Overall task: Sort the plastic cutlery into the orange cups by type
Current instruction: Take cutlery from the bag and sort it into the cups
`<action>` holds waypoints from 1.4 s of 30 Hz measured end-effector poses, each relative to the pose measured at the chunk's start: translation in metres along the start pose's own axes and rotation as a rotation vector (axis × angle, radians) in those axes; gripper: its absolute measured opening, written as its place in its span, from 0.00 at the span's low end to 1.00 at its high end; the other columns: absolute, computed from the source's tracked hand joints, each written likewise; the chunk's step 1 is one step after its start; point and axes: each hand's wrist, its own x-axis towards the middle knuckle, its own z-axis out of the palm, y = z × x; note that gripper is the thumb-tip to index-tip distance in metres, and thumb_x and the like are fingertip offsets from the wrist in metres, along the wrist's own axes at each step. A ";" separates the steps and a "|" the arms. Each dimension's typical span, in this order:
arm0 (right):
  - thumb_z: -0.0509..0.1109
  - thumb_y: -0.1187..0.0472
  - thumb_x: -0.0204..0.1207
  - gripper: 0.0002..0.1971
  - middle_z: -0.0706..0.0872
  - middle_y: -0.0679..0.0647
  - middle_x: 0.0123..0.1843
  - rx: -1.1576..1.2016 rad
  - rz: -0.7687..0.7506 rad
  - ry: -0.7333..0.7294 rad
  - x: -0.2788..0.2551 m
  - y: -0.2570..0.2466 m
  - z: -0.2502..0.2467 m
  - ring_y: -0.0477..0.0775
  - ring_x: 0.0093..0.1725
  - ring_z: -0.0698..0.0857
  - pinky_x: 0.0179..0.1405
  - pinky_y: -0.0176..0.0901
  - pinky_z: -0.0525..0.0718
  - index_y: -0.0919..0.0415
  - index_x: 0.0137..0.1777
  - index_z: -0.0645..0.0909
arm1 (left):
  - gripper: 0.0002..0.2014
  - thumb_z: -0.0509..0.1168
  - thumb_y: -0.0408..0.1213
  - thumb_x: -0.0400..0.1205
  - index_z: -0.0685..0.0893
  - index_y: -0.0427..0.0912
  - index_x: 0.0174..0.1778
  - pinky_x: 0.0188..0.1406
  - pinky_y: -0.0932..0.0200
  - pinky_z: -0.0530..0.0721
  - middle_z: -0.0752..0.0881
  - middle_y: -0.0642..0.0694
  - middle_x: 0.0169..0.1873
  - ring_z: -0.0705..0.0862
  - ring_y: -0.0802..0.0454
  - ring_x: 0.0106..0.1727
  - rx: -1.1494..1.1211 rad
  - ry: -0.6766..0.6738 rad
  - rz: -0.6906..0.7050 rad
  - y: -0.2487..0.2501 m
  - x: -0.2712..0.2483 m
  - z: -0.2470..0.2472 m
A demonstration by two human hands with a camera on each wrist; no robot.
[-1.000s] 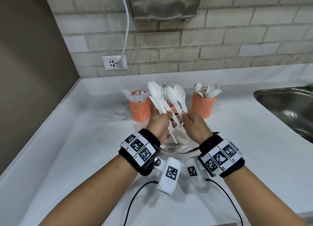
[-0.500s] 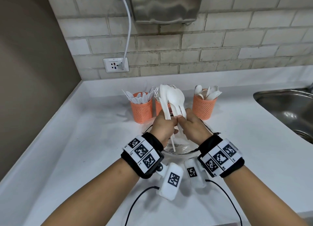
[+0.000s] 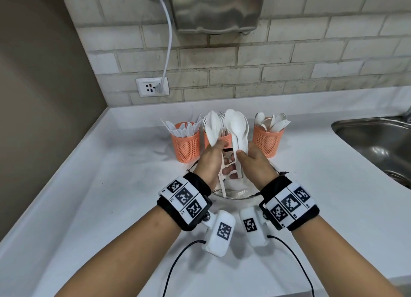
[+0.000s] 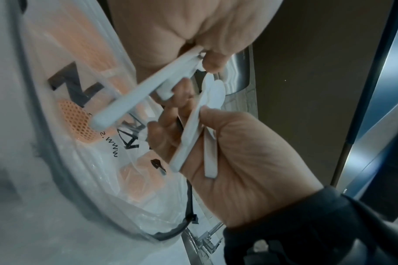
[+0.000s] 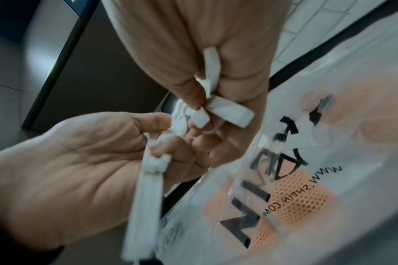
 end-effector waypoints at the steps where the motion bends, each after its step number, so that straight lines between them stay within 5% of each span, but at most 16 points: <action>1: 0.50 0.69 0.83 0.12 0.81 0.61 0.42 -0.003 0.002 0.008 0.001 0.001 0.000 0.51 0.25 0.84 0.23 0.41 0.82 0.65 0.64 0.68 | 0.16 0.52 0.38 0.87 0.74 0.38 0.68 0.13 0.67 0.66 0.73 0.46 0.29 0.73 0.58 0.19 -0.048 0.027 -0.002 0.001 0.001 -0.001; 6: 0.51 0.71 0.82 0.08 0.75 0.54 0.34 -0.036 -0.045 0.066 0.004 0.005 -0.002 0.49 0.26 0.72 0.17 0.32 0.70 0.64 0.57 0.67 | 0.09 0.50 0.32 0.88 0.74 0.39 0.57 0.21 0.62 0.76 0.73 0.46 0.30 0.75 0.55 0.30 -0.072 0.088 -0.007 -0.002 0.003 -0.005; 9: 0.53 0.71 0.82 0.05 0.75 0.53 0.33 -0.036 -0.083 0.075 0.004 0.007 -0.001 0.49 0.26 0.72 0.18 0.33 0.70 0.65 0.54 0.67 | 0.11 0.53 0.32 0.87 0.78 0.38 0.61 0.34 0.57 0.85 0.80 0.45 0.36 0.81 0.55 0.36 -0.049 0.072 -0.008 -0.006 0.004 -0.006; 15: 0.60 0.65 0.82 0.05 0.82 0.55 0.37 -0.052 -0.148 0.098 0.006 0.012 -0.001 0.41 0.23 0.75 0.19 0.32 0.73 0.59 0.56 0.70 | 0.13 0.57 0.29 0.86 0.80 0.34 0.65 0.44 0.54 0.88 0.87 0.42 0.46 0.88 0.45 0.47 -0.081 0.083 -0.034 -0.009 0.007 -0.002; 18: 0.64 0.64 0.80 0.11 0.83 0.50 0.43 -0.082 -0.200 0.132 0.008 0.015 -0.001 0.37 0.35 0.82 0.36 0.34 0.81 0.59 0.61 0.72 | 0.18 0.59 0.29 0.85 0.75 0.36 0.71 0.45 0.55 0.89 0.87 0.38 0.57 0.87 0.43 0.56 -0.106 0.111 -0.028 -0.011 0.007 0.003; 20: 0.66 0.65 0.79 0.15 0.85 0.54 0.52 -0.115 -0.224 0.165 0.010 0.016 -0.001 0.48 0.49 0.84 0.53 0.42 0.83 0.63 0.64 0.73 | 0.18 0.59 0.28 0.85 0.75 0.35 0.72 0.40 0.62 0.89 0.87 0.40 0.57 0.87 0.48 0.53 -0.135 0.115 -0.015 -0.010 0.007 0.007; 22: 0.68 0.64 0.77 0.17 0.86 0.59 0.55 -0.137 -0.222 0.178 0.012 0.018 -0.001 0.54 0.53 0.85 0.57 0.46 0.83 0.66 0.64 0.74 | 0.15 0.58 0.28 0.85 0.79 0.33 0.67 0.50 0.60 0.88 0.87 0.42 0.53 0.86 0.49 0.51 -0.146 0.110 -0.021 -0.007 0.006 0.012; 26: 0.69 0.64 0.77 0.17 0.87 0.61 0.56 -0.151 -0.205 0.146 0.016 0.020 -0.008 0.54 0.54 0.85 0.55 0.41 0.83 0.67 0.64 0.76 | 0.10 0.58 0.30 0.85 0.86 0.39 0.46 0.59 0.54 0.83 0.87 0.45 0.42 0.86 0.48 0.48 -0.130 0.071 -0.061 -0.006 0.005 0.015; 29: 0.67 0.65 0.78 0.15 0.87 0.59 0.55 -0.180 -0.210 0.103 0.018 0.017 -0.015 0.52 0.53 0.86 0.53 0.34 0.84 0.65 0.64 0.77 | 0.13 0.57 0.29 0.86 0.85 0.43 0.42 0.62 0.50 0.82 0.87 0.45 0.43 0.86 0.46 0.51 -0.104 0.045 -0.067 -0.005 0.006 0.016; 32: 0.62 0.69 0.80 0.14 0.85 0.58 0.51 -0.204 -0.235 0.095 0.017 0.015 -0.021 0.40 0.42 0.84 0.36 0.16 0.77 0.68 0.64 0.75 | 0.10 0.57 0.30 0.86 0.84 0.39 0.46 0.59 0.48 0.83 0.87 0.41 0.45 0.85 0.42 0.52 -0.095 0.053 -0.073 -0.002 0.007 0.017; 35: 0.59 0.69 0.82 0.09 0.83 0.50 0.40 -0.240 -0.241 0.066 0.015 0.014 -0.021 0.31 0.30 0.83 0.27 0.18 0.76 0.63 0.59 0.73 | 0.11 0.55 0.30 0.87 0.81 0.34 0.58 0.56 0.45 0.83 0.86 0.38 0.47 0.85 0.40 0.51 -0.105 0.038 -0.075 0.001 0.007 0.017; 39: 0.58 0.66 0.82 0.06 0.79 0.48 0.34 -0.277 -0.198 0.018 0.014 0.013 -0.023 0.46 0.25 0.77 0.22 0.31 0.74 0.64 0.57 0.72 | 0.15 0.53 0.30 0.87 0.74 0.31 0.68 0.41 0.49 0.88 0.86 0.35 0.51 0.86 0.40 0.47 -0.134 0.087 -0.072 0.005 0.010 0.015; 42: 0.57 0.66 0.83 0.05 0.76 0.49 0.33 -0.256 -0.139 -0.025 0.011 0.009 -0.028 0.46 0.25 0.73 0.22 0.30 0.72 0.63 0.53 0.74 | 0.14 0.51 0.31 0.88 0.75 0.36 0.66 0.48 0.46 0.86 0.85 0.33 0.56 0.85 0.37 0.50 -0.151 0.087 -0.048 0.014 0.013 0.012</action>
